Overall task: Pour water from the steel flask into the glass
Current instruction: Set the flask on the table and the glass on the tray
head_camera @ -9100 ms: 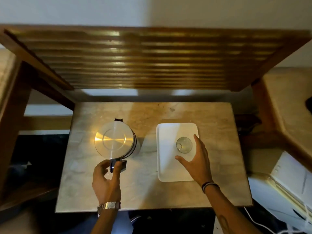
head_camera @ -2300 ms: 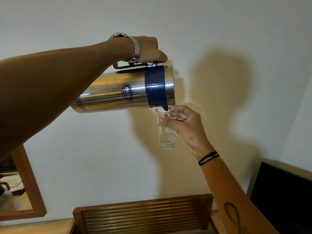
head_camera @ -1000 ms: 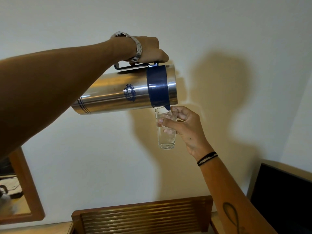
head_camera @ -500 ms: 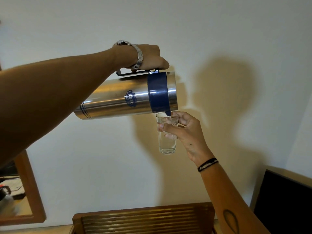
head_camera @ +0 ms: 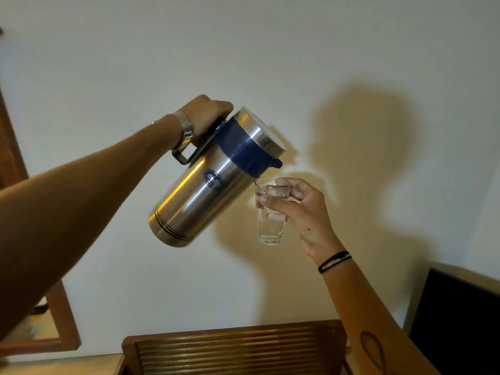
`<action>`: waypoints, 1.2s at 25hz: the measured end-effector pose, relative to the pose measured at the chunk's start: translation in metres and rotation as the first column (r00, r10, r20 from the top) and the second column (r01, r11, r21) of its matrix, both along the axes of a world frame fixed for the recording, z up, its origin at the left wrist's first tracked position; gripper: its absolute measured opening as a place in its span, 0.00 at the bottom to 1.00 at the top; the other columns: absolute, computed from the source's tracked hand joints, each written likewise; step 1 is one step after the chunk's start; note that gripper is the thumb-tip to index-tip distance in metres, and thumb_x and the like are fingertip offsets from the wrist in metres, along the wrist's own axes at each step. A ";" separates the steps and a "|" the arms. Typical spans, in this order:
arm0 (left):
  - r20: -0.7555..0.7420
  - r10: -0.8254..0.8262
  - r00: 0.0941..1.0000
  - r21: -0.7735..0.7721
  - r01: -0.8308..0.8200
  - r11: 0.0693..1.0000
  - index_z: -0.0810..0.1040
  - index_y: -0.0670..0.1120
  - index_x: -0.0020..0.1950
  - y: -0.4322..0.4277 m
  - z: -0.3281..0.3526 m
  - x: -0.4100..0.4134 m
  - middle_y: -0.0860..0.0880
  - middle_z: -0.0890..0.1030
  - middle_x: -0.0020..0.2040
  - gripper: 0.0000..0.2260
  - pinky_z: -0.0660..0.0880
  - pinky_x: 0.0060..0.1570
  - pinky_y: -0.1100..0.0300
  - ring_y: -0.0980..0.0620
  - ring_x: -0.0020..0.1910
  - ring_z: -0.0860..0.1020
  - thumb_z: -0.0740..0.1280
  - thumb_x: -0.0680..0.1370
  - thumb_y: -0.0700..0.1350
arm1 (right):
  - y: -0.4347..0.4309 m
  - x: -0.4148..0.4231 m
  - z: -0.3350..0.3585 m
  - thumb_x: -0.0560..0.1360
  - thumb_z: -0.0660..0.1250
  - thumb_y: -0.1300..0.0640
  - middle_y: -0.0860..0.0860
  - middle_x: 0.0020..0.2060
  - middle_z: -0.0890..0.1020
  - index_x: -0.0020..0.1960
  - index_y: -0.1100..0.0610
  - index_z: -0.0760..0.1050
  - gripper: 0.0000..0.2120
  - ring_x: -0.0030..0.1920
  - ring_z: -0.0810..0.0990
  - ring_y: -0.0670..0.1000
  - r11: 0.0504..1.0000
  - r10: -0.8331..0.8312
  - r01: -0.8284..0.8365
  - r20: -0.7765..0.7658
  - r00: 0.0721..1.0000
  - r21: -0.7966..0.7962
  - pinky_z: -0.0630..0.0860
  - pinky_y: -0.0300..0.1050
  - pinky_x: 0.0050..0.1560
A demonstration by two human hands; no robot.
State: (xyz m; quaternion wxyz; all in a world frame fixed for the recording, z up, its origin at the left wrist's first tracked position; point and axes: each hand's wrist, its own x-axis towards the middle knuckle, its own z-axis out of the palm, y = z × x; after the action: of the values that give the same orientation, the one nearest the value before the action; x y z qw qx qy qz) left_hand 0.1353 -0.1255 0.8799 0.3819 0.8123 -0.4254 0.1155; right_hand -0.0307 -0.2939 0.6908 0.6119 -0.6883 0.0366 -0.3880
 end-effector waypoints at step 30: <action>-0.692 0.002 0.722 -0.594 -0.570 0.568 0.72 0.53 0.22 0.108 -0.330 0.018 0.60 0.70 0.23 0.16 0.68 0.29 0.64 0.61 0.23 0.69 0.62 0.71 0.50 | -0.019 -0.012 -0.117 0.62 0.90 0.51 0.50 0.55 0.92 0.61 0.49 0.82 0.31 0.57 0.91 0.49 0.994 -0.103 0.098 -0.117 0.988 -0.045 0.88 0.45 0.56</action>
State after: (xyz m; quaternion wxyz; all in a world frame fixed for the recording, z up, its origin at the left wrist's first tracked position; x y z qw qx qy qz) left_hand 0.1537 -0.0172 0.5503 0.7840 0.6151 -0.0328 0.0769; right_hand -0.0423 -0.3125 0.5735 0.5747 -0.7193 0.1003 -0.3771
